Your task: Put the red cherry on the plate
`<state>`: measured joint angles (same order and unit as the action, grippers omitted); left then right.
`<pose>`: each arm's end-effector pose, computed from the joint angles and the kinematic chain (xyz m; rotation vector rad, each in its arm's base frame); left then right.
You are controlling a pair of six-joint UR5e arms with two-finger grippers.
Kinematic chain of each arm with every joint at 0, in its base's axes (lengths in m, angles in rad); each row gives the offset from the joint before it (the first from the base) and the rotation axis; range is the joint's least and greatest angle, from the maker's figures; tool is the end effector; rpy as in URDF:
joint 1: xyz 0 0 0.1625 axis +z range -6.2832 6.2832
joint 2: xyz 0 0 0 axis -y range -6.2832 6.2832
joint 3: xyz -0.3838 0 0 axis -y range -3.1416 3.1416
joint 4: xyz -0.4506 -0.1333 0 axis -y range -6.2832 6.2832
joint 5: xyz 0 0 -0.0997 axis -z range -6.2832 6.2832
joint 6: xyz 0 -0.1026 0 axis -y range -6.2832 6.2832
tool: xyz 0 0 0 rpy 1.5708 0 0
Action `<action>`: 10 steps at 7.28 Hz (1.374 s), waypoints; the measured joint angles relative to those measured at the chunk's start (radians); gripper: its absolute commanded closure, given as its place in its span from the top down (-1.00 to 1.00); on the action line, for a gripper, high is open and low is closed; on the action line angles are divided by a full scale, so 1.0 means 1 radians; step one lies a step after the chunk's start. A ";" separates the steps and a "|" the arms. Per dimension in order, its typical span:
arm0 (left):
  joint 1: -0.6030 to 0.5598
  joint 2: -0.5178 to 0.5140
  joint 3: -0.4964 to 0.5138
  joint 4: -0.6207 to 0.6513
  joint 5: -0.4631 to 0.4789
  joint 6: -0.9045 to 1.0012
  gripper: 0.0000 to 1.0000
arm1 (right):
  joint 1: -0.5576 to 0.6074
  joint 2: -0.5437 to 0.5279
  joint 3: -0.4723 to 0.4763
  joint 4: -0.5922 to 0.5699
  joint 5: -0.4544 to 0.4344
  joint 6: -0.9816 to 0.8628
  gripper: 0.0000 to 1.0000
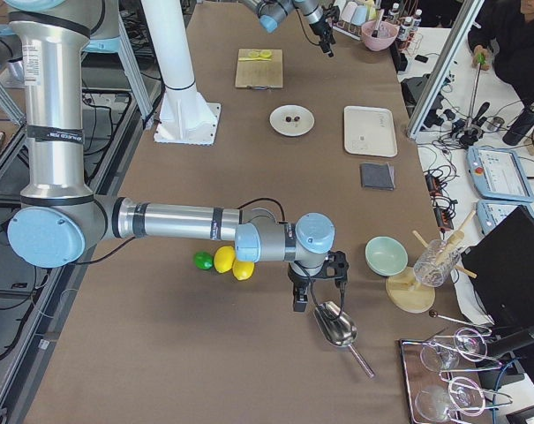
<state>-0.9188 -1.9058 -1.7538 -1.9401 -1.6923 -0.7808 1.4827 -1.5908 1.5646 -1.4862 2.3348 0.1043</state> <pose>0.3042 -0.5976 0.2889 0.5939 0.6675 -0.0662 0.0140 -0.5500 0.6262 -0.0181 -0.7656 -0.0069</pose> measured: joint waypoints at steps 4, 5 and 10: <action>-0.424 0.141 0.080 0.169 -0.457 0.456 0.95 | 0.007 0.053 0.016 -0.009 -0.003 0.046 0.99; -0.495 0.196 0.103 0.174 -0.539 0.547 0.95 | 0.007 0.056 0.021 -0.007 -0.003 0.060 0.99; -0.606 0.316 0.117 0.160 -0.605 0.657 0.95 | 0.008 0.054 0.060 -0.011 -0.003 0.069 0.99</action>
<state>-1.5249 -1.5894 -1.6365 -1.7799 -2.2975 -0.1234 1.4903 -1.5365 1.6242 -1.4970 2.3316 0.1733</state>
